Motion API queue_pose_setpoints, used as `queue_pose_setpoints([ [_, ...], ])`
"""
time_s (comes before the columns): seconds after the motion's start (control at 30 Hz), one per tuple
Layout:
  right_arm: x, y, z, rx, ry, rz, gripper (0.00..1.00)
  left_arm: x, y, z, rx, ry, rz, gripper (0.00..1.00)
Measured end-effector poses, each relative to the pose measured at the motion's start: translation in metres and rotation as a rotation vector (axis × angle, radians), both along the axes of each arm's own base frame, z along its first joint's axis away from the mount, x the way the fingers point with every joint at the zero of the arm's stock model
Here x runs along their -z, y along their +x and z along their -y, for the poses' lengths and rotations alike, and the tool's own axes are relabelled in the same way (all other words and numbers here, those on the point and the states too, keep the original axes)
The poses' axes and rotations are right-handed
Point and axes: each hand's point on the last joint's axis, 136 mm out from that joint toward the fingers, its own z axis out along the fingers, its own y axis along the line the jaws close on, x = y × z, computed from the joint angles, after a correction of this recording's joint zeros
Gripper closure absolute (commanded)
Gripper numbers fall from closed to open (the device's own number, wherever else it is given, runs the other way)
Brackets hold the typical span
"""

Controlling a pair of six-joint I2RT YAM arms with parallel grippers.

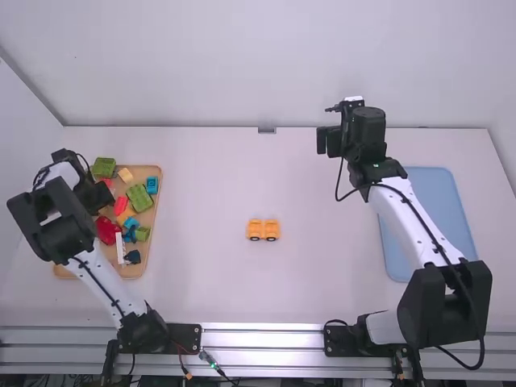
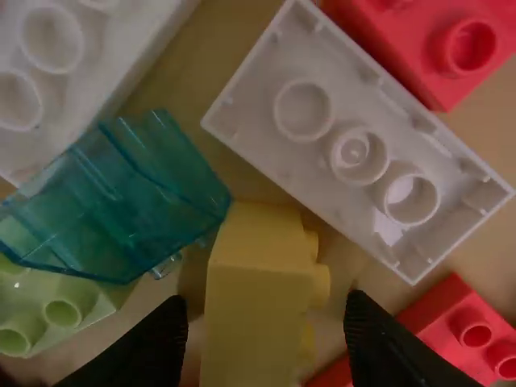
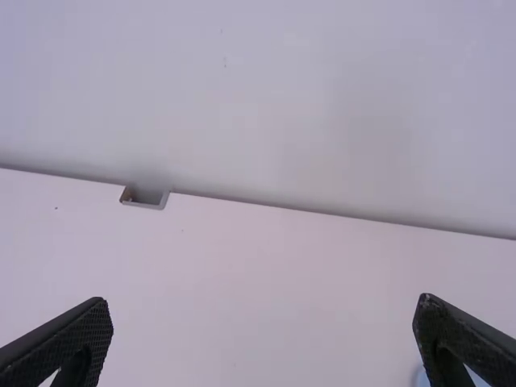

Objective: Assemble lego blocks to make yellow taxi

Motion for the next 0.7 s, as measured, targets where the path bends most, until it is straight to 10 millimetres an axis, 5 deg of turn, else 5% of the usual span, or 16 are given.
queue_pose_setpoints([
  [0.7, 0.001, -0.001, 0.000, -0.002, 0.002, -0.005, 0.01, -0.001, 0.001, -0.010, -0.005, 0.053, -0.005, 0.65],
])
